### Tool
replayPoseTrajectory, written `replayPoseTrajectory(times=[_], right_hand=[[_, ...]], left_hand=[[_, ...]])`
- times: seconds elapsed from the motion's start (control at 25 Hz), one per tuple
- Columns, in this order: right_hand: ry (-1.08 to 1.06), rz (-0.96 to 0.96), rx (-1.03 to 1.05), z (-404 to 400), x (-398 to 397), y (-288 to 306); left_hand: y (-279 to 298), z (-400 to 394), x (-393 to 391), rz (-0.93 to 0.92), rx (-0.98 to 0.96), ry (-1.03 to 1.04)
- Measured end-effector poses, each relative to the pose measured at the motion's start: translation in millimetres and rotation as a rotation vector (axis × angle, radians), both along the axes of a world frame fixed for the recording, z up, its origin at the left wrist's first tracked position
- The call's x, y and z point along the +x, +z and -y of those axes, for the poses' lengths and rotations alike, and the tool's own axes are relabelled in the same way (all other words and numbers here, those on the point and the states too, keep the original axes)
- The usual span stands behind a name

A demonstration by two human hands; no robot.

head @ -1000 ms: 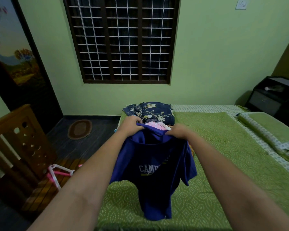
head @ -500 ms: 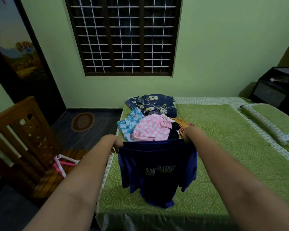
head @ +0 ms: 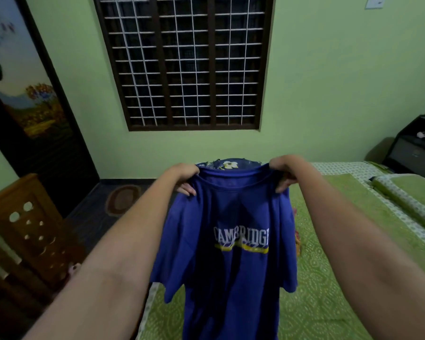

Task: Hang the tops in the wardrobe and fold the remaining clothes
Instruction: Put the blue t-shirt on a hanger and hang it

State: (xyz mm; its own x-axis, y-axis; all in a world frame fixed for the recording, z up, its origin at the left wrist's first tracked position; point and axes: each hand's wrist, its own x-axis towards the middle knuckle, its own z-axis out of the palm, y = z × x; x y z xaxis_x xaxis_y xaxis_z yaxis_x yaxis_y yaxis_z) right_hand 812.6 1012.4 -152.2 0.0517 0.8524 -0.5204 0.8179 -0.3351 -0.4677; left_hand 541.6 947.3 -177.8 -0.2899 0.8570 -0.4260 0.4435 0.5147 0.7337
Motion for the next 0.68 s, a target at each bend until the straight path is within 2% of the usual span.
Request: replayPoseTrajectory(times=[0.16,0.24,0.32,0.36,0.44,0.52,0.68], right_hand=[[-0.152,-0.426,-0.031,-73.9,-5.3,-87.9],[-0.127,-0.483,0.048,-167.5,7.1,-182.0],[-0.160,-0.530,0.014,-236.4,11.8,-251.9],[-0.171,-0.546,-0.051,-235.3,7.1,-251.8],[-0.207,-0.544,-0.116,-187.3,-21.7,-198.4],[-0.130,-0.544,-0.132,-158.3,-61.9,-172.9],[0.138,-0.468,-0.251,-131.8,-168.8,-206.4]], left_hand=[[-57.1,-71.8,30.8,0.432,0.221,0.326],[-85.1,-103.1,38.4,0.481,0.244,0.340],[-113.4,-127.2,33.3,0.458,0.173,0.333],[-139.8,-144.2,18.1,0.443,0.139,0.349],[-152.6,-137.3,-4.5,0.456,0.114,0.421],[-158.4,-113.3,-34.2,0.393,0.075,0.487],[-196.5,-43.4,-117.5,0.249,-0.024,0.688]])
